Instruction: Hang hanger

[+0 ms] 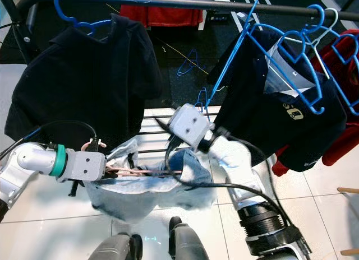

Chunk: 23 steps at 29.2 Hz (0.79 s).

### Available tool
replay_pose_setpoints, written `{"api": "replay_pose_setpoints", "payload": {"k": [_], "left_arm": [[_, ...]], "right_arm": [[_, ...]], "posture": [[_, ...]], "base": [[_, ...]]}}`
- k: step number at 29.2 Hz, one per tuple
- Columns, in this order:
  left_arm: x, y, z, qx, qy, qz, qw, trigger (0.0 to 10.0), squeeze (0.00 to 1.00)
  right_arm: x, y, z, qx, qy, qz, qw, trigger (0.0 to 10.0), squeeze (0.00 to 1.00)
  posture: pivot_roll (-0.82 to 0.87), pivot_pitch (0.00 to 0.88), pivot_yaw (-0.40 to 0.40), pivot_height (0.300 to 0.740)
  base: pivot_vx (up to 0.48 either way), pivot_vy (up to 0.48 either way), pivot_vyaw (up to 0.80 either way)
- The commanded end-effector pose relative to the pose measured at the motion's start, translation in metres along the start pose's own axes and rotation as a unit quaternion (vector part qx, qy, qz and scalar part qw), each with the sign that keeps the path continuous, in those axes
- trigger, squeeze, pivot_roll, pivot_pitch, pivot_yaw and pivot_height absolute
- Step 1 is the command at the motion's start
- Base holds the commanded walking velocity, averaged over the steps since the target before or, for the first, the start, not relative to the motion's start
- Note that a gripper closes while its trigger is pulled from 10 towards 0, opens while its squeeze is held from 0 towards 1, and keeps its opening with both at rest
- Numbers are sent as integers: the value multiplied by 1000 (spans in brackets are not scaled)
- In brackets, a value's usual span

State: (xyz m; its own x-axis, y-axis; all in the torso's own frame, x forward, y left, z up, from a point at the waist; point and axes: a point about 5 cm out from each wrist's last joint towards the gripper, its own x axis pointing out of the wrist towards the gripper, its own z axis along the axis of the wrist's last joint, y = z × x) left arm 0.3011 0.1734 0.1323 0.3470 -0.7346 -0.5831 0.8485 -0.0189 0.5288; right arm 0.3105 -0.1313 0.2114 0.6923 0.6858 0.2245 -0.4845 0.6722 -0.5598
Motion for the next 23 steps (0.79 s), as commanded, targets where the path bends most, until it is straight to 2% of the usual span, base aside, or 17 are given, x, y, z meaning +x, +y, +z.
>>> {"api": "replay_pose_setpoints", "payload": {"k": [1,2,3,5,6,9,11,12,14,15,19,23], "left_arm": [[0,0,-1,-6,2,10,1000,10000,0],[2,5,-4,-30,8,38,999,10000,0],[2,5,-4,-30,8,38,999,10000,0],[3,11,-6,-61,10,71,996,10000,0],[4,14,-6,-75,10,82,994,10000,0],[4,15,-6,-83,9,87,993,10000,0],[5,23,-6,-107,14,118,987,10000,0],[5,23,-6,-107,14,118,987,10000,0],[6,32,-2,-134,11,145,980,10000,0],[6,32,-2,-134,11,145,980,10000,0],[6,50,16,-155,-32,179,971,10000,0],[6,57,21,-143,-32,199,969,10000,0]], "right_arm": [[-2,-7,6,3,-9,-18,1000,10000,0],[-6,-17,15,11,-23,-47,999,10000,0],[-6,-17,15,11,-23,-47,999,10000,0],[-9,-17,21,41,-38,-60,997,10000,0],[-10,-12,26,71,-50,-56,995,10000,0],[-11,-8,29,90,-58,-51,993,10000,0],[-12,6,44,166,-94,-25,981,10000,0],[-12,6,44,166,-94,-25,981,10000,0],[-13,16,51,207,-110,-3,972,10000,0],[-13,16,51,207,-110,-3,972,10000,0],[-12,35,44,223,-88,11,971,10000,0],[-11,45,42,229,-74,23,970,10000,0]], "posture": [[-46,133,58,740],[-49,132,63,740],[-49,132,63,740],[-51,134,72,740],[-51,136,78,740],[-51,136,78,740],[-51,140,89,740],[-51,140,89,740],[-52,140,95,740],[-52,140,95,740],[-52,139,100,740],[-52,140,101,740]], "base": [[0,0,0],[0,0,0],[0,0,0],[0,0,0],[0,0,0],[0,0,0],[0,0,0],[0,0,0],[0,0,0],[0,0,0],[0,0,0],[0,0,0]]}}
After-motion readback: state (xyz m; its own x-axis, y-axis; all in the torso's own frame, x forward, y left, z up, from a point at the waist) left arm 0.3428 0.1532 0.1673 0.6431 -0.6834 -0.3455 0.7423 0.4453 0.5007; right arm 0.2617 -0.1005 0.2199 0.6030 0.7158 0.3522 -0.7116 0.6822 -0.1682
